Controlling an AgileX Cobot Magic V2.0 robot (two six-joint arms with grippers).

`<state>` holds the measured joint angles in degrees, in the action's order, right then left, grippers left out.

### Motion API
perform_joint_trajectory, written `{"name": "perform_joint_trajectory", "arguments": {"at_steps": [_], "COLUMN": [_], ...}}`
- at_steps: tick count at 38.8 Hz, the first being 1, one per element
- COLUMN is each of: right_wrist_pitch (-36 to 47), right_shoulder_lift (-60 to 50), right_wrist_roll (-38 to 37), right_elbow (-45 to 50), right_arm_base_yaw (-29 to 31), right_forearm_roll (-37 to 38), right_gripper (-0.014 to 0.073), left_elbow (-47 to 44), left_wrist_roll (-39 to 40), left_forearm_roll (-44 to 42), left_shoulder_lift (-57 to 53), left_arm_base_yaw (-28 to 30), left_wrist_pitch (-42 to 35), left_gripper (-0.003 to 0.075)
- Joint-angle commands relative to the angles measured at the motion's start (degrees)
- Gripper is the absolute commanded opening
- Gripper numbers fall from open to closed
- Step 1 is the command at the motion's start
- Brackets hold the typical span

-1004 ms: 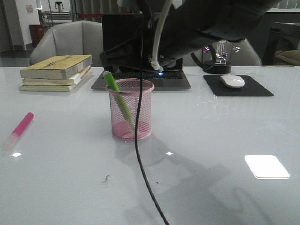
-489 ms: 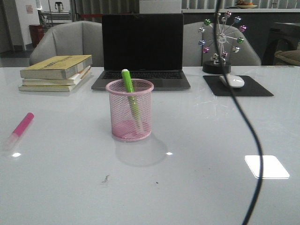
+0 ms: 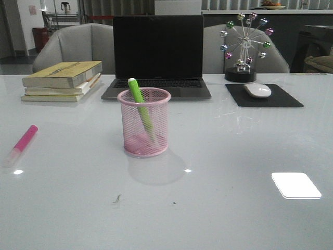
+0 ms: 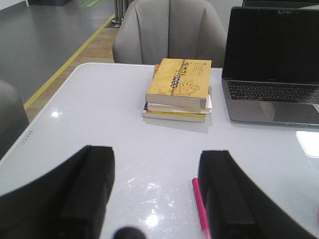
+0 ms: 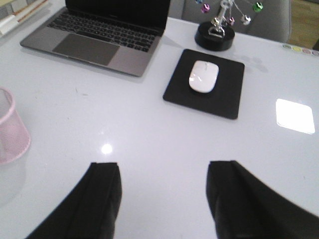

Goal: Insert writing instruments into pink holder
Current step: 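Withdraw the right gripper away from the holder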

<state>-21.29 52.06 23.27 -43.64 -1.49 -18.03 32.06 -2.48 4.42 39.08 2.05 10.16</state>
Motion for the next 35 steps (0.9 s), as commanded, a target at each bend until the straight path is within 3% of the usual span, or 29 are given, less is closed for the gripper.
{"name": "perform_joint_trajectory", "arguments": {"at_steps": [1, 8, 17, 26, 35], "right_wrist_pitch": [2.6, -0.2, -1.3, -3.3, -6.3], "right_shoulder_lift": [-5.5, -13.6, -15.3, -15.3, -15.3], "right_wrist_roll": [0.5, -0.7, -0.7, -0.7, -0.7], "right_elbow": [3.9, 12.1, 13.1, 13.1, 13.1], "right_arm_base_yaw": [2.2, 5.5, 6.5, 6.5, 6.5], "right_forearm_roll": [0.0, 0.0, 0.0, 0.0, 0.0], "right_gripper": [0.0486, 0.0486, 0.0486, 0.0486, 0.0486], "left_elbow": [1.8, 1.8, 3.4, 16.1, 31.0], "left_wrist_roll": [0.3, 0.3, 0.3, 0.2, 0.2], "left_forearm_roll": [-0.1, -0.1, -0.1, -0.2, -0.2], "left_shoulder_lift": [0.2, 0.2, 5.4, 20.7, 37.0], "left_arm_base_yaw": [-0.4, -0.4, -1.0, -7.0, -8.0], "left_wrist_pitch": [-3.7, -1.5, -0.7, 6.3, 15.4], "left_gripper": [0.0447, 0.0447, 0.0447, 0.0447, 0.0401]}}
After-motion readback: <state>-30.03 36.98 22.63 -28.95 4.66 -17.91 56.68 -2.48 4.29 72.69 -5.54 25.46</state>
